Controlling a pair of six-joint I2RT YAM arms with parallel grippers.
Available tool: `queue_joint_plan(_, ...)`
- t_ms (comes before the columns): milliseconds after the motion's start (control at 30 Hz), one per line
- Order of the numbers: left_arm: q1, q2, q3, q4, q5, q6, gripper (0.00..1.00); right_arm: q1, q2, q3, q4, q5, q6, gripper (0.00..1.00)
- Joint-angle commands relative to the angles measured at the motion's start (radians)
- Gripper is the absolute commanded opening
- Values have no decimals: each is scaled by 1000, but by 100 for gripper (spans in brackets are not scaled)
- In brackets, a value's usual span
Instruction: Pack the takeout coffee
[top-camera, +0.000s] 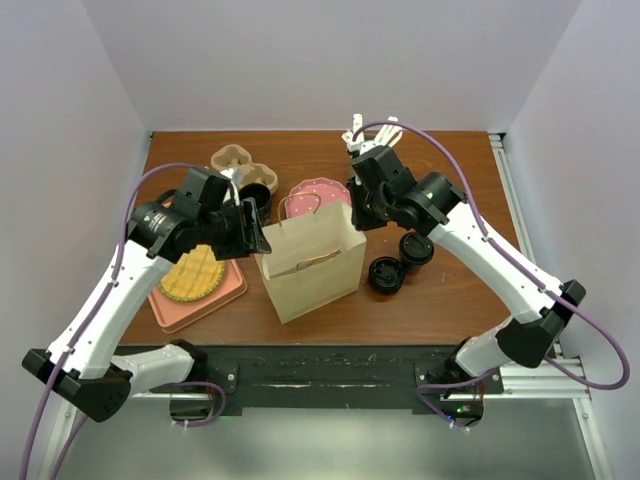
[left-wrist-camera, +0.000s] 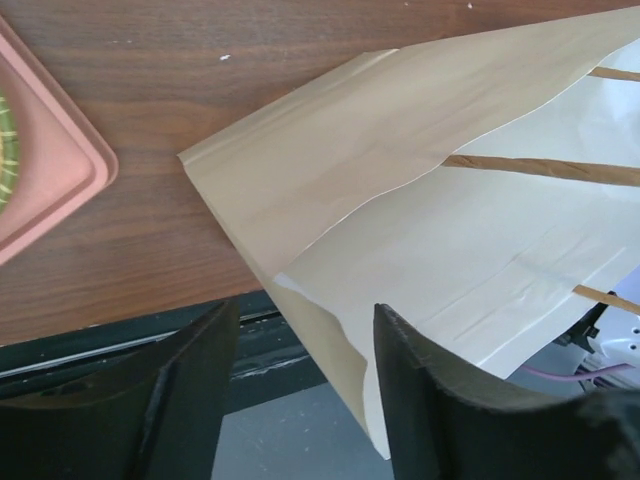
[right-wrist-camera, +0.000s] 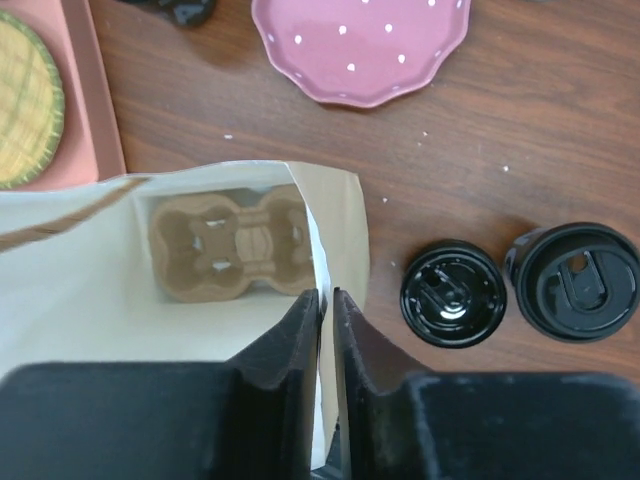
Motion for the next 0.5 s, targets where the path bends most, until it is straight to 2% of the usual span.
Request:
queue_joint_plan(0, -19, 1, 12, 78, -20, -17, 54, 0, -85, -42, 14, -9, 80, 5)
queue_joint_plan(67, -19, 12, 18, 75, -38, -2, 51, 4, -119, -85, 33, -21, 118, 0)
queue_joint_plan(100, -19, 18, 25, 72, -43, 6, 46, 9, -154, -103, 47, -24, 161, 0)
queue_joint_plan(200, -22, 43, 49, 55, -44, 31, 39, 29, -215, -200, 113, -24, 250, 0)
queue_joint_plan(267, -25, 55, 66, 30, -43, 46, 40, 30, -277, -276, 164, -18, 291, 0)
queue_joint_plan(333, -33, 58, 84, -6, -44, 46, 48, 32, -324, -319, 193, -7, 342, 0)
queue_joint_plan(467, -51, 38, 66, -5, -17, 32, 52, 37, -353, -327, 198, 17, 384, 0)
